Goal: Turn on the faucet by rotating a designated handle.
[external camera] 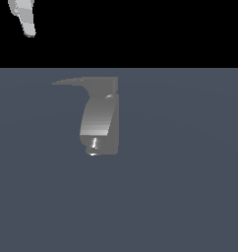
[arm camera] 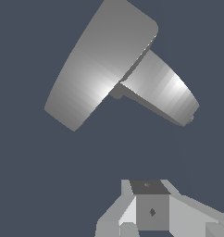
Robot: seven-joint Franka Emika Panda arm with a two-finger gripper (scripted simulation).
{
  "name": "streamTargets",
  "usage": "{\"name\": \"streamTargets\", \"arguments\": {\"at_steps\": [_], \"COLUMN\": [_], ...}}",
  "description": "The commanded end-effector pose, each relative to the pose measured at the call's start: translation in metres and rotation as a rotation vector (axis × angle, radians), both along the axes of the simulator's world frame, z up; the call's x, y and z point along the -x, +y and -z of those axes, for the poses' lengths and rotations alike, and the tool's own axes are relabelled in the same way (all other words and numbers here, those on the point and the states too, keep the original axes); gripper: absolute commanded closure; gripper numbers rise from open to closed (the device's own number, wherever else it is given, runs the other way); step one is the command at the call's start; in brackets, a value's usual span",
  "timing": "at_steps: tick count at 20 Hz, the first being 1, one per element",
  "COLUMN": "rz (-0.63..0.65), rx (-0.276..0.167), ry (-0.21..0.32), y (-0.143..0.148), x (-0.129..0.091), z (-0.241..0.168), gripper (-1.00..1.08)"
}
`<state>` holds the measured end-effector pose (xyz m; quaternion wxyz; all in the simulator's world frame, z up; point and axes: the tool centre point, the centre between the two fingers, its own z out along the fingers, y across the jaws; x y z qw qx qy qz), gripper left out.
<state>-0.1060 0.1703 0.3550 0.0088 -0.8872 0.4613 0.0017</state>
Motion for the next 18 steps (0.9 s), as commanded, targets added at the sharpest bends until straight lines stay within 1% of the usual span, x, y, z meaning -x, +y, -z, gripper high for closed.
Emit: {"name": "streamTargets", "arguments": {"at_steps": [1, 10, 18], "rz": [0.049, 0.218, 0.373], "rx": [-0.001, 0.000, 0.004], "ry": [0.000, 0.002, 0.004], "y": [0.004, 0.014, 0.015], "x": [-0.011, -0.051, -0.089], "z": [0.007, 0.031, 0.054], "gripper": [1.08, 1.08, 1.08]}}
